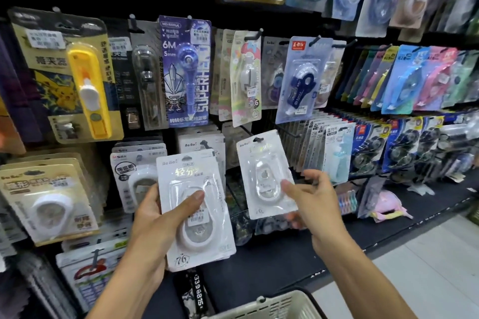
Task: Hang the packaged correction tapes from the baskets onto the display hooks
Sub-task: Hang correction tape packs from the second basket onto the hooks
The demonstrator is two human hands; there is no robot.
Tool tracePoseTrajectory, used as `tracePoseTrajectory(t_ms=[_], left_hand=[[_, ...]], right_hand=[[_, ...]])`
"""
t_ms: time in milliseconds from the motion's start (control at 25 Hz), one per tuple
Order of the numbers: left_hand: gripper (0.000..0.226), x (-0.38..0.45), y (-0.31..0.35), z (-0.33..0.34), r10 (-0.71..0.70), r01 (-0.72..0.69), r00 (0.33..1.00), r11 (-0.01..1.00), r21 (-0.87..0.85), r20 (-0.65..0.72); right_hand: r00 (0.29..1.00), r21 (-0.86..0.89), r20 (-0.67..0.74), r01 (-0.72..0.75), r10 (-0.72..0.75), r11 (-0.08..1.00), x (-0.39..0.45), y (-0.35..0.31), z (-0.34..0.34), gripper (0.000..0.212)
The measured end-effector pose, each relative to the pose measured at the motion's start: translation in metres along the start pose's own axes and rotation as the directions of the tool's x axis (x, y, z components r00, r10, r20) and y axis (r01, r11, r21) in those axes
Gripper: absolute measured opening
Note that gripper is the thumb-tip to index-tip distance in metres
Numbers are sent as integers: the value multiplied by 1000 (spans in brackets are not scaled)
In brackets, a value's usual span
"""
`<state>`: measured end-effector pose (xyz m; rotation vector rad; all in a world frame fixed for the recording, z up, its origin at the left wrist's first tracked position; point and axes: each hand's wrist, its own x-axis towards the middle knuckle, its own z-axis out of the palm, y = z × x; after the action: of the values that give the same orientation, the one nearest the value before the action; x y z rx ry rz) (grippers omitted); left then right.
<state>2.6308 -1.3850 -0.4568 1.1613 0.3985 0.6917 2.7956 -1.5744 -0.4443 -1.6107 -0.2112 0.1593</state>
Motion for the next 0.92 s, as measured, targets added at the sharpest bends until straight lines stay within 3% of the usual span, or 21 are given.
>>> tracePoseTrajectory(t_ms=[40, 120, 240, 320, 440, 560, 800, 920], left_hand=[[66, 0, 0, 0, 0, 0, 1000, 1000, -1, -7], [70, 1, 0, 1, 8, -8, 1000, 1000, 5, -29], [70, -1, -5, 10, 37, -36, 999, 999, 34, -34], [66, -3, -9, 16, 44, -43, 999, 997, 62, -8], [57, -3, -10, 17, 34, -38, 997, 998, 55, 70], [48, 0, -9, 13, 28, -28, 993, 1000, 1, 111], [44, 1, -10, 19, 95, -97, 993, 995, 22, 71], [43, 4, -3, 15, 129, -129, 992, 992, 0, 12]], right_hand=[[994, 92, 92, -67, 58, 994, -3, 2, 1, 47], [969, 67, 238, -82, 64, 994, -14, 11, 6, 53], [878, 43, 478, 13, -32, 999, -48, 22, 25, 50], [839, 1, 535, 112, -95, 994, -63, 26, 42, 53], [869, 118, 474, 100, -144, 988, -63, 22, 52, 58], [920, 245, 368, 44, -135, 969, -52, 14, 44, 44], [976, 287, 135, 128, -172, 949, -36, 14, 24, 16], [993, 224, -33, 115, -110, 968, -29, 17, 10, 21]])
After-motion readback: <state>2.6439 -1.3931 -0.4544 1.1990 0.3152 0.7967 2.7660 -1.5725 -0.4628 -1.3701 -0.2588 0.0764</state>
